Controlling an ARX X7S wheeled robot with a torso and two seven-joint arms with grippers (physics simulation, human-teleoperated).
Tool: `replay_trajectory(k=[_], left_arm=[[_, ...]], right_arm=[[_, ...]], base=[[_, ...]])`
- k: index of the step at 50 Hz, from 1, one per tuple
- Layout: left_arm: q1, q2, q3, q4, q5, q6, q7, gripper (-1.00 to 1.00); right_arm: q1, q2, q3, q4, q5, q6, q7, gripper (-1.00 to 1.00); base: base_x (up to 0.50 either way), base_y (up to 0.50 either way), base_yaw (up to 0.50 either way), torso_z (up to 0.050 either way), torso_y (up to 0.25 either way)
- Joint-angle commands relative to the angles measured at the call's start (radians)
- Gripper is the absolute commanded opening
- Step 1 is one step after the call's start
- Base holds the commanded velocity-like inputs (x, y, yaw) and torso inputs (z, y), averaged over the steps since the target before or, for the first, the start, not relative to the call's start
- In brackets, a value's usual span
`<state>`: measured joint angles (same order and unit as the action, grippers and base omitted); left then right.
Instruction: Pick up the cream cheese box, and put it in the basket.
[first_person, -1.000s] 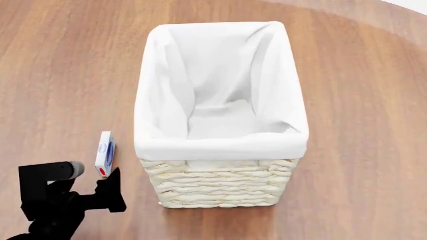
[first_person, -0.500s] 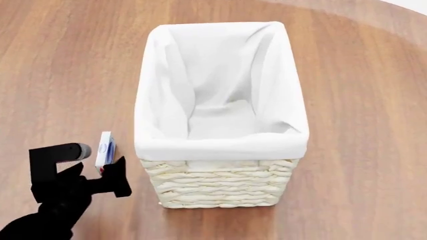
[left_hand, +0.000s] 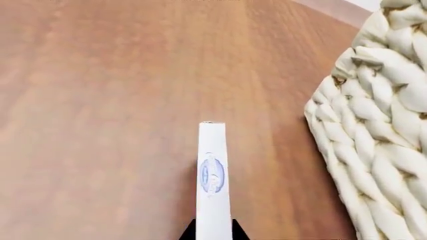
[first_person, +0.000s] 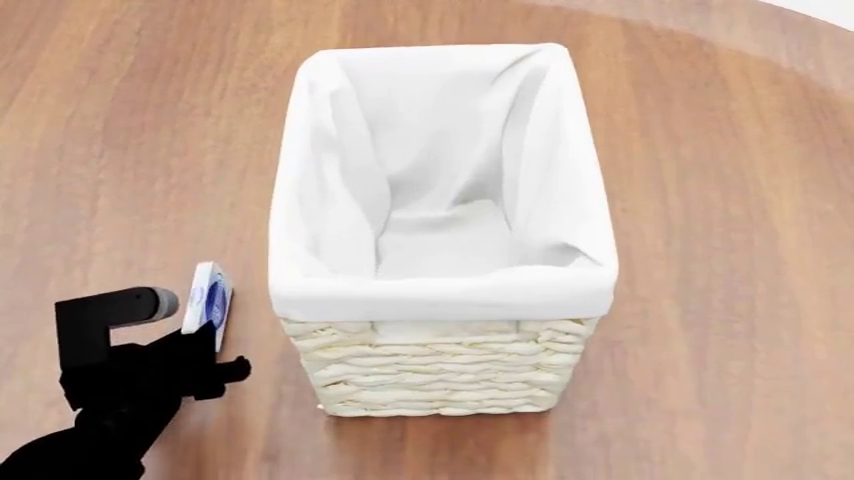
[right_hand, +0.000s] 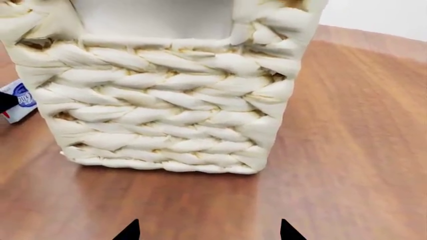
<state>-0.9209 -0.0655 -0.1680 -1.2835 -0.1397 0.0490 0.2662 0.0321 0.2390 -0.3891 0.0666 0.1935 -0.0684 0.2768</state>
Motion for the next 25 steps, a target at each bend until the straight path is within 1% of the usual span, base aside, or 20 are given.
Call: replay_trajectory(k=[1, 3, 4, 6, 7, 9, 10, 13, 14, 18, 19, 22, 25], left_arm=[[-0.023, 0.005, -0.059, -0.025, 0.084, 0.006, 0.009, -1.00], [-0.063, -0.006, -0.048, -0.020, 0.096, -0.008, 0.015, -1.00], [-0.063, -0.008, -0.043, 0.017, 0.098, -0.043, 0.025, -1.00], [0.019, 0.004, -0.030, 0.317, 0.120, -0.222, -0.023, -1.00], [0.065, 0.006, -0.013, 0.467, 0.129, -0.372, -0.015, -1.00], [0.098, 0.002, 0.009, 0.767, 0.147, -0.548, -0.021, -1.00], [0.108, 0.002, 0.016, 0.841, 0.152, -0.591, -0.025, -1.00], [0.117, -0.005, 0.039, 0.979, 0.166, -0.696, -0.030, -1.00], [0.114, -0.008, 0.041, 1.046, 0.166, -0.761, -0.027, -1.00], [0.116, -0.019, 0.058, 1.148, 0.173, -0.837, -0.027, -1.00], [0.122, -0.024, 0.065, 1.205, 0.175, -0.873, -0.022, -1.00], [0.119, -0.033, 0.085, 1.247, 0.183, -0.912, -0.020, -1.00], [0.105, -0.051, 0.137, 1.288, 0.214, -0.971, -0.022, -1.00]], right_arm=[[0.001, 0.007, -0.005, -0.013, 0.002, 0.004, 0.004, 1.00], [0.001, 0.006, -0.004, -0.007, 0.006, 0.001, 0.004, 1.00], [0.001, 0.007, -0.003, -0.007, 0.009, 0.000, 0.003, 1.00], [-0.001, 0.008, -0.002, -0.008, 0.013, -0.003, 0.003, 1.00], [-0.002, 0.008, -0.003, -0.008, 0.013, -0.004, 0.002, 1.00], [-0.003, 0.006, -0.007, -0.005, 0.011, -0.006, 0.002, 1.00], [-0.003, 0.005, -0.008, -0.003, 0.011, -0.008, 0.002, 1.00], [-0.005, 0.005, -0.013, -0.003, 0.009, -0.010, 0.003, 1.00], [-0.008, 0.006, -0.013, -0.007, 0.011, -0.011, 0.002, 1.00], [-0.009, 0.006, -0.020, -0.005, 0.006, -0.014, 0.004, 1.00], [-0.010, 0.007, -0.021, -0.008, 0.005, -0.013, 0.004, 1.00], [-0.009, 0.008, -0.022, -0.009, 0.007, -0.013, 0.005, 1.00], [-0.009, 0.008, -0.026, -0.007, 0.005, -0.014, 0.006, 1.00]], base=[[0.00, 0.00, 0.00, 0.000, 0.000], [0.00, 0.00, 0.00, 0.000, 0.000], [0.00, 0.00, 0.00, 0.000, 0.000], [0.00, 0.00, 0.00, 0.000, 0.000], [0.00, 0.00, 0.00, 0.000, 0.000], [0.00, 0.00, 0.00, 0.000, 0.000], [0.00, 0.00, 0.00, 0.000, 0.000], [0.00, 0.00, 0.00, 0.000, 0.000], [0.00, 0.00, 0.00, 0.000, 0.000], [0.00, 0.00, 0.00, 0.000, 0.000], [0.00, 0.00, 0.00, 0.000, 0.000], [0.00, 0.00, 0.00, 0.000, 0.000], [0.00, 0.00, 0.00, 0.000, 0.000]])
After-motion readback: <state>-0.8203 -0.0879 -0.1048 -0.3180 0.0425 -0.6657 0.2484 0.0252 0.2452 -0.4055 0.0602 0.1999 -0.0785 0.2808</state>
